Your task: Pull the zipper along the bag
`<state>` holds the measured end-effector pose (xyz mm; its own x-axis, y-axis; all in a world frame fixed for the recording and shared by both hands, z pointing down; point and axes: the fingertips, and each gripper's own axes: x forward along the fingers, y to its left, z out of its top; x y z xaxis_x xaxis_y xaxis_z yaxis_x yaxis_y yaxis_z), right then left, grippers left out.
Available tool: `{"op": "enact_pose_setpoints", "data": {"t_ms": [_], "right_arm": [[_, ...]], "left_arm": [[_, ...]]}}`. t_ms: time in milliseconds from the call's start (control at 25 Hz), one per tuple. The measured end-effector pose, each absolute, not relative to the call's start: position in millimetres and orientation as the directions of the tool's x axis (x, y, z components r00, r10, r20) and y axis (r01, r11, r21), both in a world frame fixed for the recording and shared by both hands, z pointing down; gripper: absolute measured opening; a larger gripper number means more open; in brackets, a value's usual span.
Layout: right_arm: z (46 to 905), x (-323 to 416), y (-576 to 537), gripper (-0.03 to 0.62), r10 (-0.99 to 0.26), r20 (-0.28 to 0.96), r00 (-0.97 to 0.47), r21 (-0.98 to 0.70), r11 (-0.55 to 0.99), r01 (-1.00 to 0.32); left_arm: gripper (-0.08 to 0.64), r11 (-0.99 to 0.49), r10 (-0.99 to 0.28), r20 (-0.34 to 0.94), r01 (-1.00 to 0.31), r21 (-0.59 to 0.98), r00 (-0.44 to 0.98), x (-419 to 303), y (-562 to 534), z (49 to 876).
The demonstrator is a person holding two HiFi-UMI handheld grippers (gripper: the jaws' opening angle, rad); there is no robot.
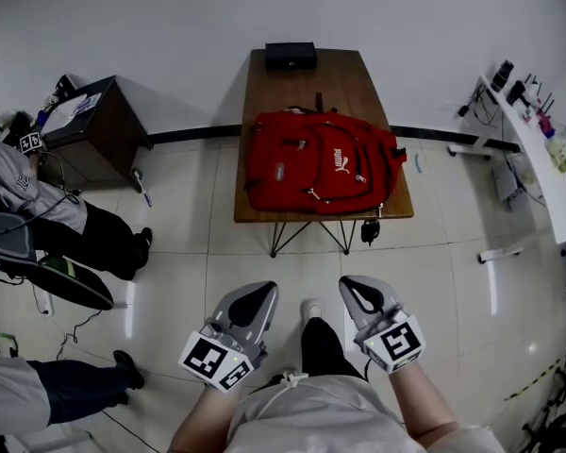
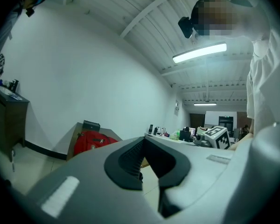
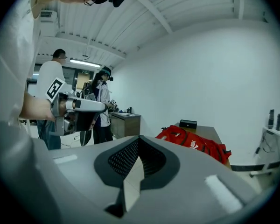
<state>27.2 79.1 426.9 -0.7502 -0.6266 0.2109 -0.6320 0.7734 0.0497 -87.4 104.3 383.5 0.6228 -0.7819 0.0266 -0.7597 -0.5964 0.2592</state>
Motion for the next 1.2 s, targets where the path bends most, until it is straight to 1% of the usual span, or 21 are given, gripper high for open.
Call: {"op": "enact_pose_setpoints", "data": {"t_ms": [120,400,560,720,1200], "right_arm": [[417.1,17.1,117.7,0.008,-0.640,0.193,-0.744,0.056,0.764,-0.643],[402.0,11.6,182.3,0.008,-0.667,0.208,-0.715,0.048,0.737,-0.674],[399.6,24.5,193.1,0.008,-0.716,0.206,-0.667,0.063,0.690,-0.721],[395.9,37.5,201.2,0.008,-0.720,0.204,-0.664,0.019,0.681,-0.732],[379.6,66.8,209.6,0.006,-0.685,0.168,-0.709,0.052,0.724,-0.687]], "left_arm": [[0.006,-0.605,-0.779,0.021,-0.759,0.239,0.627,-95.2,141.5,377.7],[0.006,-0.617,-0.771,0.004,-0.748,0.244,0.637,-96.4,195.4,369.6],[0.006,-0.633,-0.764,-0.035,-0.739,0.229,0.644,-86.9,206.6,355.5],[0.006,-0.629,-0.773,-0.040,-0.756,0.180,0.633,-74.0,212.7,345.7],[0.006,-0.593,-0.800,-0.026,-0.782,0.192,0.600,-39.9,217.1,349.3]]}}
